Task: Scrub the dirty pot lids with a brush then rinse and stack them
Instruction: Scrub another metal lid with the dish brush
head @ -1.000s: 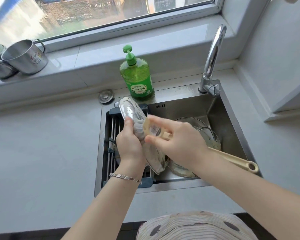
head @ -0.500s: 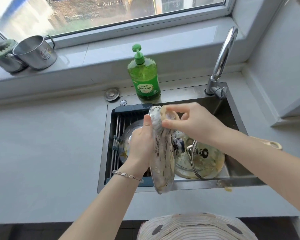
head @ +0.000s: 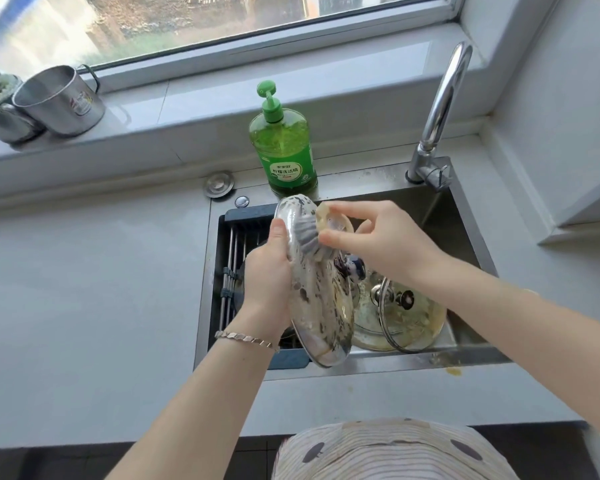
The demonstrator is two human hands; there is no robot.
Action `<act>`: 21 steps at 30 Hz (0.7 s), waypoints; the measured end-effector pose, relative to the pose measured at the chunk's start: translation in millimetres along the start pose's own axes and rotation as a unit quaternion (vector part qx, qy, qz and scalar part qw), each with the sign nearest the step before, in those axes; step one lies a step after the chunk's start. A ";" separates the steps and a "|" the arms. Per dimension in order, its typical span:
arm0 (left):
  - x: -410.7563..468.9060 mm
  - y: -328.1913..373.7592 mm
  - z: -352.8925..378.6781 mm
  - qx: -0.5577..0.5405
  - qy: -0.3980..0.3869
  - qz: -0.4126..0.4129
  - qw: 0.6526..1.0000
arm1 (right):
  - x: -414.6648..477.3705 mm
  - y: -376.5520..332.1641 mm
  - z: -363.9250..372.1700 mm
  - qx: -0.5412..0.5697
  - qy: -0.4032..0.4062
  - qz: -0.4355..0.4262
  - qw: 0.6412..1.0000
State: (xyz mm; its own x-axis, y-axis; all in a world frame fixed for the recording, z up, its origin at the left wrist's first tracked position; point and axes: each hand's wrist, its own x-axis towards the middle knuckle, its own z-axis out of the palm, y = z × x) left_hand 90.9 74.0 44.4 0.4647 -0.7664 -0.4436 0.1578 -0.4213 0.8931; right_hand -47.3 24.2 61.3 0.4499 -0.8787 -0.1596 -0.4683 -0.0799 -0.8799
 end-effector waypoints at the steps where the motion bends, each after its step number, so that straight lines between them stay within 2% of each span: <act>1: -0.3 0.2 1.7 -0.003 0.009 0.000 1.000 | 6.1 1.9 -2.4 0.011 0.012 0.014 1.000; 3: 1.8 2.9 1.4 -0.045 0.023 -0.024 0.998 | -1.8 2.7 2.5 -0.001 -0.002 -0.023 1.000; 5: 6.8 4.6 -1.7 -0.098 0.054 -0.050 0.992 | -36.7 -2.3 17.7 -0.063 -0.046 -0.084 0.993; 7: 11.1 5.1 -2.4 -0.141 0.082 -0.053 0.985 | -59.0 0.2 26.2 -0.111 -0.060 -0.093 0.988; 11: 20.7 7.4 -6.5 -0.226 0.158 -0.061 0.959 | -35.2 34.7 23.9 -0.053 0.023 0.019 0.998; 12: 24.6 7.3 -9.3 -0.242 0.170 -0.063 0.953 | -34.6 35.9 26.1 -0.041 0.036 0.023 0.998; 16: 30.7 6.9 -17.8 -0.271 0.191 -0.081 0.940 | -53.7 23.6 42.6 -0.048 0.042 -0.048 0.997; 19: 32.2 5.4 -23.1 -0.313 0.179 -0.090 0.928 | -34.8 47.9 31.8 -0.015 0.085 0.054 0.995; 21: 33.4 7.0 -26.3 -0.333 0.176 -0.085 0.923 | -32.8 59.0 30.2 -0.008 0.098 0.080 0.992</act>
State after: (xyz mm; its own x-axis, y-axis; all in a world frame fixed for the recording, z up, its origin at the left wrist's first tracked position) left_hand 130.4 58.2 37.8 0.6197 -0.4624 -0.6341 0.6999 -0.0401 0.7131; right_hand -66.7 62.5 1.0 0.2127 -0.9554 -0.2049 -0.5344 0.0618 -0.8430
